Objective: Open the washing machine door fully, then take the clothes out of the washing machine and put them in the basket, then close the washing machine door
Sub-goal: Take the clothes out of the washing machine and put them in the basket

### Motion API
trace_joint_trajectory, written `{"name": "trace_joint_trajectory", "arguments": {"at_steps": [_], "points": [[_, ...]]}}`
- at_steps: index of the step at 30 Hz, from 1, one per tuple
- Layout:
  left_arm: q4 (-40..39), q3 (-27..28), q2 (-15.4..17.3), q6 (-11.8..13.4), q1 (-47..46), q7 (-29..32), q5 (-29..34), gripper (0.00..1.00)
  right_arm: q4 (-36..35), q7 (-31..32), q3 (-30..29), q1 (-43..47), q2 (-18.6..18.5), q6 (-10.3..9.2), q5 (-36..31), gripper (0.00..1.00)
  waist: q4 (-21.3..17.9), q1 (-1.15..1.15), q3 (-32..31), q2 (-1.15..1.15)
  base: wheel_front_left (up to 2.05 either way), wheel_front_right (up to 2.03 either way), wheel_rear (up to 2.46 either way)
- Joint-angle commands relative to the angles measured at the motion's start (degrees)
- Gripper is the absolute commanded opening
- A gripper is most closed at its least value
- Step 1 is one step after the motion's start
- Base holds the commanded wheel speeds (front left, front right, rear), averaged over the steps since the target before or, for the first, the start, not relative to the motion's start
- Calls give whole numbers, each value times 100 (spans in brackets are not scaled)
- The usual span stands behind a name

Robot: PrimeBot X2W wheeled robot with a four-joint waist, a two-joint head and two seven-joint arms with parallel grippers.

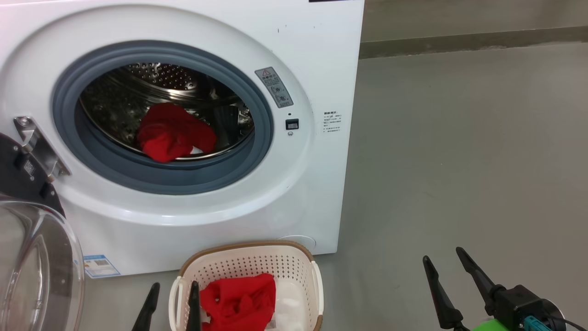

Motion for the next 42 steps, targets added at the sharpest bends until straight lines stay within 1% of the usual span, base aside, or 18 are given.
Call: {"name": "trace_joint_trajectory", "arguments": {"at_steps": [1, 7, 12, 16, 23, 29, 35, 36, 37, 38, 42], "points": [[-138, 156, 46, 49, -135, -6, -20, 100, -163, -17, 132, -62, -46, 2, 20, 100, 0, 0, 6, 0, 0, 0, 0], [-101, 107, 34, 56, -211, -34, -30, 100, -184, -14, 143, -69, -46, 2, 19, 100, -11, 0, 57, 0, 0, 0, 0], [-26, 25, 54, 13, -474, 3, -6, 100, -274, 20, 165, -127, -46, 2, -4, 100, -58, 0, 225, 0, 0, 0, 0], [95, 5, 78, -12, -794, 13, 14, 100, -390, 50, 174, -222, -46, 2, -32, 100, -118, 0, 494, 0, 0, 0, 0], [441, -44, 107, -107, -1613, 12, 46, 100, -528, 32, 219, -543, -106, 2, 11, 100, -300, 0, 1195, 0, 0, 0, 0], [1076, -22, 102, -126, -2516, 121, 36, 100, -553, -42, 314, -914, -183, 2, 119, 100, -455, 0, 1838, 0, 0, 0, 0], [1900, 114, 270, -160, -3510, 239, 21, 100, -488, -138, 419, -1243, -224, 2, 224, 100, -646, 0, 2390, 0, 0, 0, 0], [1900, 114, 270, -160, -3510, 239, 21, 100, -488, -138, 419, -1243, -224, 2, 224, 100, -646, 0, 2390, 0, 0, 0, 0], [2180, 165, 373, -170, -3827, 280, 30, 100, -454, -170, 441, -1347, -223, 2, 266, 100, -721, 0, 2551, 0, 0, 0, 0], [2180, 165, 373, -170, -3827, 280, 30, 100, -454, -170, 441, -1347, -223, 2, 266, 100, -721, 0, 2551, 0, 0, 0, 0], [2673, 276, 638, -187, -4399, 347, 58, 100, -359, -216, 498, -1528, -211, 2, 348, 100, -886, 0, 2809, 0, 0, 0, 0]]}}
